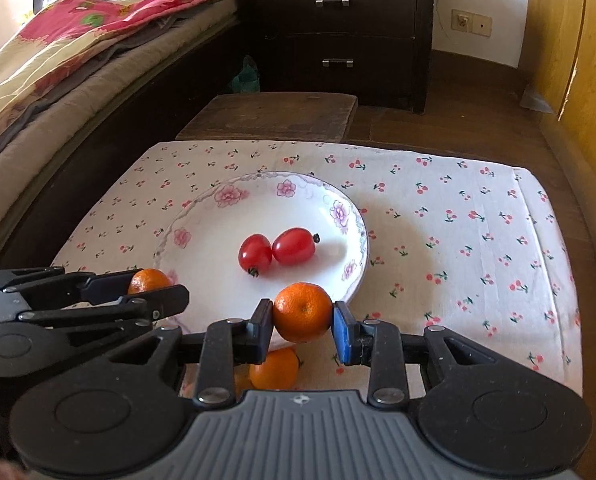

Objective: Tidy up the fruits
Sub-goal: 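Carry both held mandarins over the white plate, then open both tools to release the mandarins into the plate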

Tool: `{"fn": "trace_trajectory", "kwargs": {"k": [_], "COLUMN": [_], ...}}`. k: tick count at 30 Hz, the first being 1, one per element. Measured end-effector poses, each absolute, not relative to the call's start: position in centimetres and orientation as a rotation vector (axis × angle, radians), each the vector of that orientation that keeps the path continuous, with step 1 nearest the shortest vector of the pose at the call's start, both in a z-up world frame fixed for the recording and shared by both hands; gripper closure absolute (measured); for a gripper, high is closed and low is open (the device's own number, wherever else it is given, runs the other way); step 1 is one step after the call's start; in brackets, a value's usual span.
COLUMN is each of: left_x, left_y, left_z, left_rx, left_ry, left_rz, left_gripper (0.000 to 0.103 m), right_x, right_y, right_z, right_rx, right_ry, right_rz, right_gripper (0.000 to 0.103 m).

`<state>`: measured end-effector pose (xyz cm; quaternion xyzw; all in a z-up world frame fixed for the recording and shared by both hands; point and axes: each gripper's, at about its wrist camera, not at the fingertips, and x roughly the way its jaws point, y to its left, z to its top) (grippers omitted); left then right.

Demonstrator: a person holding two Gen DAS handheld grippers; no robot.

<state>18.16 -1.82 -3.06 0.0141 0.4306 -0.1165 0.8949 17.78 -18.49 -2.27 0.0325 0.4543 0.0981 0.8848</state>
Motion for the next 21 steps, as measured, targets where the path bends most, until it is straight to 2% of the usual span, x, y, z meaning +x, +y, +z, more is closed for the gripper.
{"fn": "trace_trajectory", "kwargs": {"k": [21], "left_x": [19.8], "left_y": [-1.8], "left_z": [-4.3], "left_rx": [0.027], "left_ry": [0.931], "left_rz": [-0.220], "left_gripper": [0.062], "right_x": [19.4], "right_y": [-17.7], "right_z": [-3.7], "right_rx": [0.064], "right_ry": [0.975], "right_rz": [0.223], "right_gripper": [0.070]}}
